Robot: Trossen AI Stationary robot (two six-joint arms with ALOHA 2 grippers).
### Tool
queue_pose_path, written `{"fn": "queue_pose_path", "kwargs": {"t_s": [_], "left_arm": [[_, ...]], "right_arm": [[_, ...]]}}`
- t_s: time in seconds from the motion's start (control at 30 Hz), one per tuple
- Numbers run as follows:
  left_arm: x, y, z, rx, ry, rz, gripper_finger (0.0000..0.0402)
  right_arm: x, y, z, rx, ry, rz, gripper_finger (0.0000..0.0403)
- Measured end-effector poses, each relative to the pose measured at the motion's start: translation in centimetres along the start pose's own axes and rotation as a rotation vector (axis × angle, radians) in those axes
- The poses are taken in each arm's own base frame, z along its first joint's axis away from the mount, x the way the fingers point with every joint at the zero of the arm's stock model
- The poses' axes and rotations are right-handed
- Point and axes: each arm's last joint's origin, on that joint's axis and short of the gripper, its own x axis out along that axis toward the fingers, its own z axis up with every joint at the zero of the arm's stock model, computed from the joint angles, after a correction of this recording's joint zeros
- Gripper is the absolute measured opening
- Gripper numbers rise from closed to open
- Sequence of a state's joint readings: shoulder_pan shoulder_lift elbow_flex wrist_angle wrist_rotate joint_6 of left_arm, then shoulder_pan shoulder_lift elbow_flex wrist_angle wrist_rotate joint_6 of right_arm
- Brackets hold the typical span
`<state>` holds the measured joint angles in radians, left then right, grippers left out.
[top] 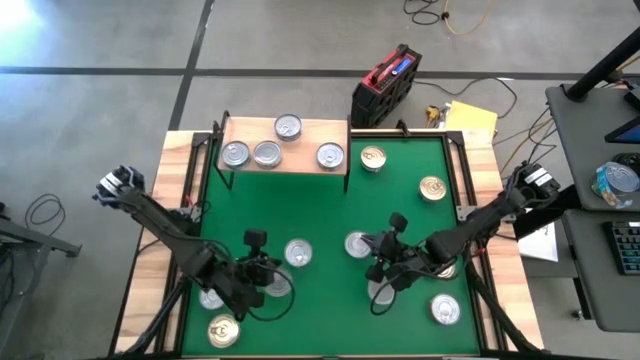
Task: Stack canned seafood by type on shelf
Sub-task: Stack the center light blue tuna can on top of the light blue tuna can on the shelf
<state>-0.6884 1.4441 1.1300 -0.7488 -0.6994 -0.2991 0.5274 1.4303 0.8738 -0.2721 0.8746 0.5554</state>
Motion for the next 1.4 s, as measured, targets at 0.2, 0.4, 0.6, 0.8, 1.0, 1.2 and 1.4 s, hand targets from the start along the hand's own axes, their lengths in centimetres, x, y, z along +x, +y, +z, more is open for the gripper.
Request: {"fn": "queue_pose_path", "kwargs": {"t_s": [0.2, 0.4, 0.6, 0.8, 1.0, 1.2, 1.4], "left_arm": [[-2.1, 1.8, 0.3, -0.03, -0.071, 0.005, 0.0], [-3.1, 2.8, 0.4, -0.117, -0.119, 0.052, 0.0], [-3.3, 1.4, -0.2, -0.144, -0.093, 0.013, 0.0], [-2.6, -0.2, -0.9, -0.066, -0.092, 0.082, 0.0], [-1.6, -0.1, -0.8, 0.067, -0.08, 0.182, 0.0], [-0.3, 1.3, -0.6, 0.106, -0.037, 0.244, 0.0], [1.3, 2.6, -0.8, 0.075, 0.025, 0.208, 0.0]], "right_arm": [[0.3, -0.3, -1.0, -0.006, 0.001, -0.021, 0.0012], [0.1, -0.1, -1.4, 0.054, -0.001, -0.009, 0.0045], [-0.3, 0.4, -1.2, 0.092, -0.022, 0.027, 0.0109], [-0.3, 0.4, -1.2, 0.081, -0.021, 0.028, 0.02], [-0.3, 0.4, -1.3, 0.0, -0.021, 0.026, 0.0288], [-0.3, 0.5, -1.3, -0.09, -0.008, 0.049, 0.0336], [-0.8, 0.1, -0.8, -0.099, -0.016, 0.075, 0.035]]}}
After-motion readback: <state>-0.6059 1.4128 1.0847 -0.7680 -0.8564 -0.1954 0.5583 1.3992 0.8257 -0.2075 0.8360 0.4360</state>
